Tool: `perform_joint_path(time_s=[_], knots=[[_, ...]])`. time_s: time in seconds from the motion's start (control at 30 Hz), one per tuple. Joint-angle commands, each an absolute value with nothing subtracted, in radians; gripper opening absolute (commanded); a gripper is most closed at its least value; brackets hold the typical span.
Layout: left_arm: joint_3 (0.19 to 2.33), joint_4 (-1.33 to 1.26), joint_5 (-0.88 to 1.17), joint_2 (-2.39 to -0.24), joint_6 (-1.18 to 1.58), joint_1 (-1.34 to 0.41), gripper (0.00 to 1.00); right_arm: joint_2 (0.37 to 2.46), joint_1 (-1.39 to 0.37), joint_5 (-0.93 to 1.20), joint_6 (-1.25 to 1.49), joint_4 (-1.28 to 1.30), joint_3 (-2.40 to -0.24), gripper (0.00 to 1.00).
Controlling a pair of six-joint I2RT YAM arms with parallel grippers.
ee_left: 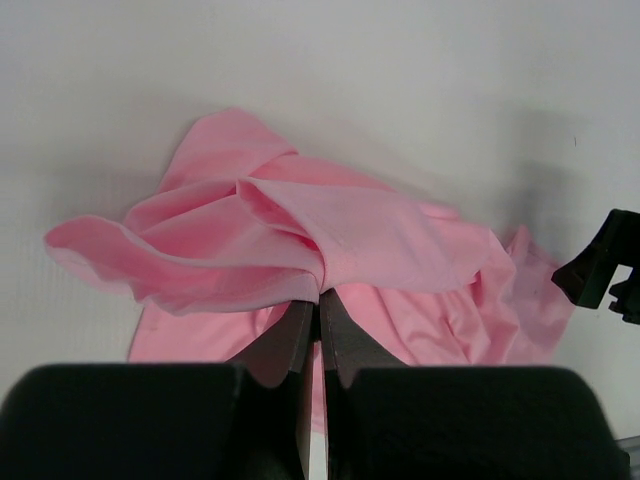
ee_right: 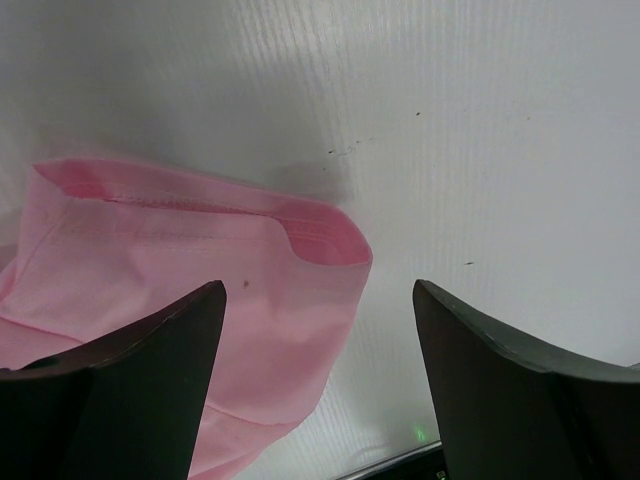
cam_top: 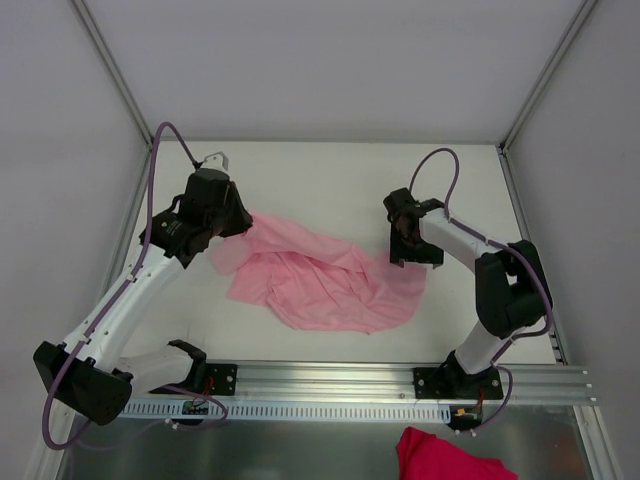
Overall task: Fold and stack the t-shirts
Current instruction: Flatten out the tshirt
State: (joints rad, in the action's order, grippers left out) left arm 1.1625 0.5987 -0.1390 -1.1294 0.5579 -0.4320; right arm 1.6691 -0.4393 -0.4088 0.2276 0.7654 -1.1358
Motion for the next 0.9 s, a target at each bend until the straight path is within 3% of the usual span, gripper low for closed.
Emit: perform_joint_path(time_s=[0.0,0.3,0.47,0.57,0.7,0.87], knots=[[1.210,0.629,-0.152,-1.097,0.526,-0.433,0.00,1.689,-0.442,-0.463,0.275,0.798,-1.163,0.80],[1.207,0.649,-0.160,-1.083,0.526,-0.431,0.00,1.726,-0.410,-0.471,0.307,0.778,-1.125,0.78],[1.215,0.663,-0.164,-1.083,0.520,-0.431,0.00,1.732,-0.387,-0.471,0.324,0.755,-1.092,0.71],[1.219,0.669,-0.163,-1.081,0.520,-0.433,0.00,1.730,-0.367,-0.448,0.322,0.723,-1.065,0.63],[1.221,0.675,-0.160,-1.083,0.520,-0.431,0.00,1.729,-0.362,-0.431,0.316,0.698,-1.051,0.42],[1.206,0.672,-0.144,-1.078,0.529,-0.433,0.00,1.727,-0.362,-0.413,0.296,0.673,-1.058,0.37]])
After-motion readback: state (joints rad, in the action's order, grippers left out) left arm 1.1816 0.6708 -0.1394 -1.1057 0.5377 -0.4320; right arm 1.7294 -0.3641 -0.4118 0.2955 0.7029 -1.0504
